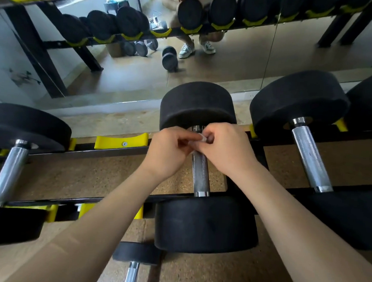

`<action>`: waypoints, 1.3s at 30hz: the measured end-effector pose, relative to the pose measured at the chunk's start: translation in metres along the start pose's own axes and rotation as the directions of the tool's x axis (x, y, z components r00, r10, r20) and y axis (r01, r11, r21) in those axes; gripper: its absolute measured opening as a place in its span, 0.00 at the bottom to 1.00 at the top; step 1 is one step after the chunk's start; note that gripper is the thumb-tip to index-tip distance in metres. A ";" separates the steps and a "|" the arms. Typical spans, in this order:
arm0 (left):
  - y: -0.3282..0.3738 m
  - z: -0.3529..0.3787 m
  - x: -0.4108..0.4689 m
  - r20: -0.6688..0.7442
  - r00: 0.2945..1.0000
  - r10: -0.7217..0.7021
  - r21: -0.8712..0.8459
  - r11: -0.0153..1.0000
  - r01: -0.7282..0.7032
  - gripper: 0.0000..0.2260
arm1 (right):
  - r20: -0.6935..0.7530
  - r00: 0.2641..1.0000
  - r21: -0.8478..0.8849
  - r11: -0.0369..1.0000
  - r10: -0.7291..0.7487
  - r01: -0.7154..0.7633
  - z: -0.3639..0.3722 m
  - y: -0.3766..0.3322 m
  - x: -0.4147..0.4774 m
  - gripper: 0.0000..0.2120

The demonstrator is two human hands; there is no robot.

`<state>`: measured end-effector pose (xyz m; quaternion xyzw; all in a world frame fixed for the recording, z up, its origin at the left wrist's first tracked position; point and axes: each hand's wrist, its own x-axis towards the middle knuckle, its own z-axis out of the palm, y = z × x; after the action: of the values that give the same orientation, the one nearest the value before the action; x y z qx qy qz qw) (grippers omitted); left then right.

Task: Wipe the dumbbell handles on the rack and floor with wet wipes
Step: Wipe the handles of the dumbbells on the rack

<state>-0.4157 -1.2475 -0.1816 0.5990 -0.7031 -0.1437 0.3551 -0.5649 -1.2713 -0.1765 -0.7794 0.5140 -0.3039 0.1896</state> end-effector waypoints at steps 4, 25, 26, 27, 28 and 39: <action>0.003 -0.001 -0.006 0.002 0.997 -0.082 -0.032 0.996 0.082 0.10 | 0.009 1.000 -0.009 1.000 0.022 -0.022 0.001 0.002 -0.005 0.08; 0.028 -0.039 -0.035 0.553 0.806 -0.214 0.087 0.976 0.199 0.05 | 0.712 0.609 -0.051 0.891 0.349 -0.451 -0.038 -0.037 -0.022 0.05; 0.035 -0.051 -0.037 0.515 0.816 -0.264 0.011 0.953 0.301 0.07 | 0.700 0.611 0.056 0.823 0.371 -0.565 -0.049 -0.049 -0.023 0.06; 0.044 -0.067 -0.040 0.481 0.811 -0.335 -0.144 0.882 0.449 0.09 | 0.694 0.604 0.186 0.713 0.391 -0.676 -0.060 -0.061 -0.024 0.06; 0.055 -0.082 -0.044 0.463 0.789 -0.404 -0.337 0.743 0.578 0.10 | 0.700 0.591 0.316 0.568 0.402 -0.760 -0.073 -0.075 -0.024 0.06; 0.241 -0.286 -0.077 0.485 0.571 -0.663 -0.849 -0.200 0.489 0.07 | 0.808 0.421 0.527 -0.185 0.412 -0.829 -0.232 -0.284 -0.028 0.11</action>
<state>-0.3992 -1.0525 0.1462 0.4867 -0.0532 -0.6505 0.5807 -0.5331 -1.1284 0.1615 -0.1614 0.4997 -0.2476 0.8142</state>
